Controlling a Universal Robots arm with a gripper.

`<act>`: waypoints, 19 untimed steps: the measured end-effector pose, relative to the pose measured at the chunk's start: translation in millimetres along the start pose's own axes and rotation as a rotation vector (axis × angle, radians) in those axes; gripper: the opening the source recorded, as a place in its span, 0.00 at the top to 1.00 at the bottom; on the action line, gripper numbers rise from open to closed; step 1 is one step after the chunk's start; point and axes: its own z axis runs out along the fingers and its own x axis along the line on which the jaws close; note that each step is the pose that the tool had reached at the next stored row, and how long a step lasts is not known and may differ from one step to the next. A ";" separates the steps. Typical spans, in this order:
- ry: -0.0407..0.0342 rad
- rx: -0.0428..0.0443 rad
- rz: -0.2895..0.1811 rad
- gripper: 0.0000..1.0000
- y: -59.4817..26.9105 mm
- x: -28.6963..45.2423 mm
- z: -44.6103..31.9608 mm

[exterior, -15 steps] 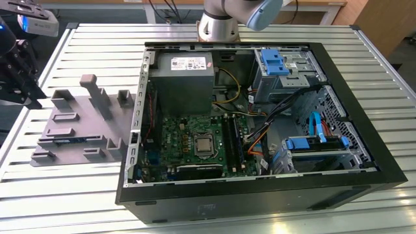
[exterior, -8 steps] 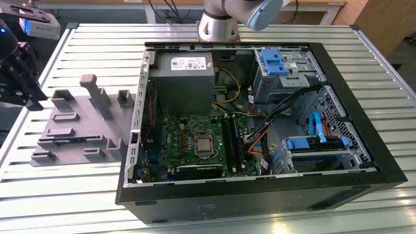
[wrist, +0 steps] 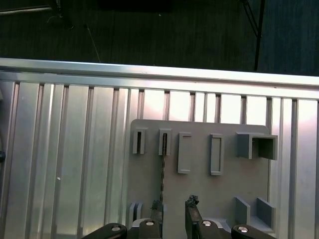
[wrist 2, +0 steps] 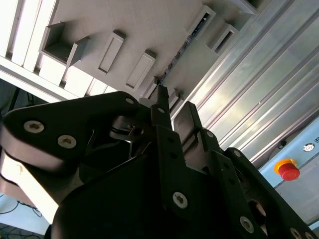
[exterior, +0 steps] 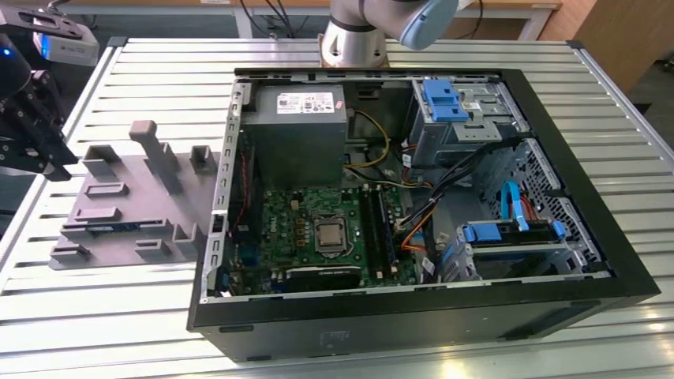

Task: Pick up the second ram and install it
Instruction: 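Pick up the second ram and move it above second insertion slot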

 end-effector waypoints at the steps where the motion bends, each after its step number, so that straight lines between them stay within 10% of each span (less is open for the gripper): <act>1: 0.0000 0.0000 0.000 0.68 0.0 0.0 0.0; 19: -0.0028 0.0002 0.002 0.68 -0.2 2.3 11.6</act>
